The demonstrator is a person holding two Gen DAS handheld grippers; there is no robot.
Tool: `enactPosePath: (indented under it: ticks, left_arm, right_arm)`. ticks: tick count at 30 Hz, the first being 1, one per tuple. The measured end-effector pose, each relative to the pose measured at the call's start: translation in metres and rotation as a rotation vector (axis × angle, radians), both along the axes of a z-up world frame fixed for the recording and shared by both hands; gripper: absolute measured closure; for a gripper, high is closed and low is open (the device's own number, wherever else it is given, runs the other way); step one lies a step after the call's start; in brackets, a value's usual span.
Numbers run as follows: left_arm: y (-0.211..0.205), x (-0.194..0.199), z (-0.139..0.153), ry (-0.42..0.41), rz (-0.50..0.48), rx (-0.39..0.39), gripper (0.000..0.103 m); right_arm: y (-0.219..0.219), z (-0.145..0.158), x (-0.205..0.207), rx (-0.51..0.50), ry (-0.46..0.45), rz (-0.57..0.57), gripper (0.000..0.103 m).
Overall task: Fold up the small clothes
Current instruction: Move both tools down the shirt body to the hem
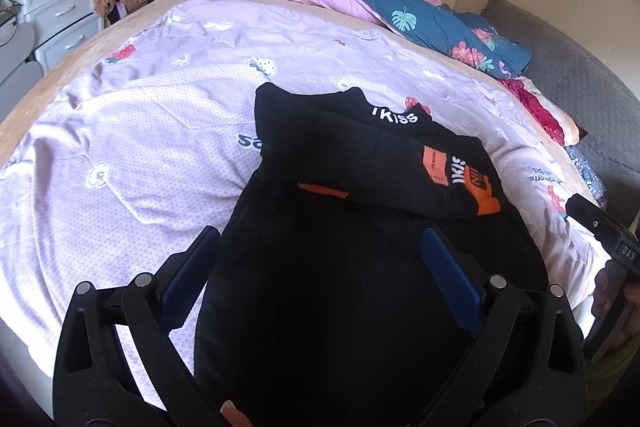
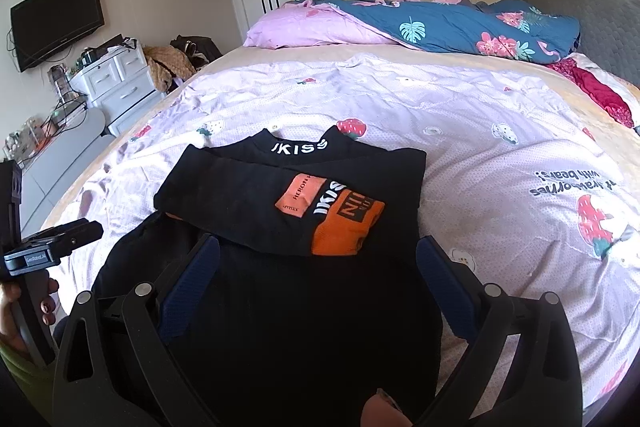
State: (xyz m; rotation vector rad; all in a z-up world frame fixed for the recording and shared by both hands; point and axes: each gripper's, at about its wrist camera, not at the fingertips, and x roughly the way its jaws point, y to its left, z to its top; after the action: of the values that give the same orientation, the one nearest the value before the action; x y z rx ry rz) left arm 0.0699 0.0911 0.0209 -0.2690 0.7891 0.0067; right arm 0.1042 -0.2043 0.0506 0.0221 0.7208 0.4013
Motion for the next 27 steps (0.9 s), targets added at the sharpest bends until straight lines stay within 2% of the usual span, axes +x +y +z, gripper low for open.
enactPosePath:
  ticks: [22,27]
  left_arm:
    - [0.02,-0.052,-0.014,0.087,0.052,0.064,0.009]
    - [0.029,-0.065,-0.023,0.116,0.052,0.045,0.01]
  right_arm:
    - [-0.033,-0.013,-0.036,0.01,0.056,-0.011,0.005]
    - [-0.037,-0.02,-0.045,-0.001,0.076,-0.009,0.005]
